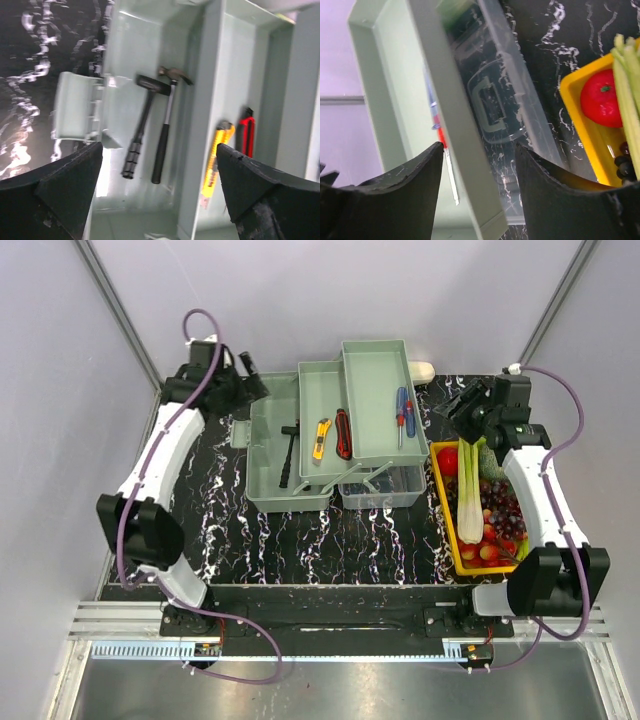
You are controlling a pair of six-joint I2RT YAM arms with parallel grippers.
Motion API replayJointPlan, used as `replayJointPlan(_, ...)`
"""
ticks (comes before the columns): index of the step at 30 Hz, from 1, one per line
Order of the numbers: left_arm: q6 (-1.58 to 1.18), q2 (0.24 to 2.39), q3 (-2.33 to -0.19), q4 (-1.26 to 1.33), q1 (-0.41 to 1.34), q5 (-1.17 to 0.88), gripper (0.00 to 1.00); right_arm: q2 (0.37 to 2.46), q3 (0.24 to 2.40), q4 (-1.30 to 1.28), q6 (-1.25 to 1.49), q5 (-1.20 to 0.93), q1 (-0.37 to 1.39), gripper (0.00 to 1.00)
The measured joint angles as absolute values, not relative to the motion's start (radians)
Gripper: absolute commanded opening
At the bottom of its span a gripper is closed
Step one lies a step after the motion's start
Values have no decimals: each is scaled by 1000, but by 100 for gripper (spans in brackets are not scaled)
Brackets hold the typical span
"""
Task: Pack the tool kit
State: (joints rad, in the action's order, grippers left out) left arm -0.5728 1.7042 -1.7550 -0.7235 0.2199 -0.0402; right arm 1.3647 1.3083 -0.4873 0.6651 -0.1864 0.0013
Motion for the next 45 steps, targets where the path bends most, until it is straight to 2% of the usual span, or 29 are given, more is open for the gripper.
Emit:
replayJointPlan(6, -567, 1584, -1588, -699, 112, -15, 99, 1446, 1244, -452, 732, -266, -66, 69)
replayJointPlan(10, -569, 1556, -1493, -688, 47, -28, 99, 1523, 1238, -432, 730, -313, -65, 70)
replayJointPlan(25, -576, 1544, -1271, -647, -48, -163, 98, 1724, 1238, -321, 584, -385, -50, 60)
replayJointPlan(38, -604, 1637, -1269, -629, -83, -239, 98, 1802, 1238, -260, 424, -377, 22, 34)
replayJointPlan(45, -626, 1664, -1256, -626, -85, -240, 98, 1813, 1246, -281, 359, -311, 45, 8)
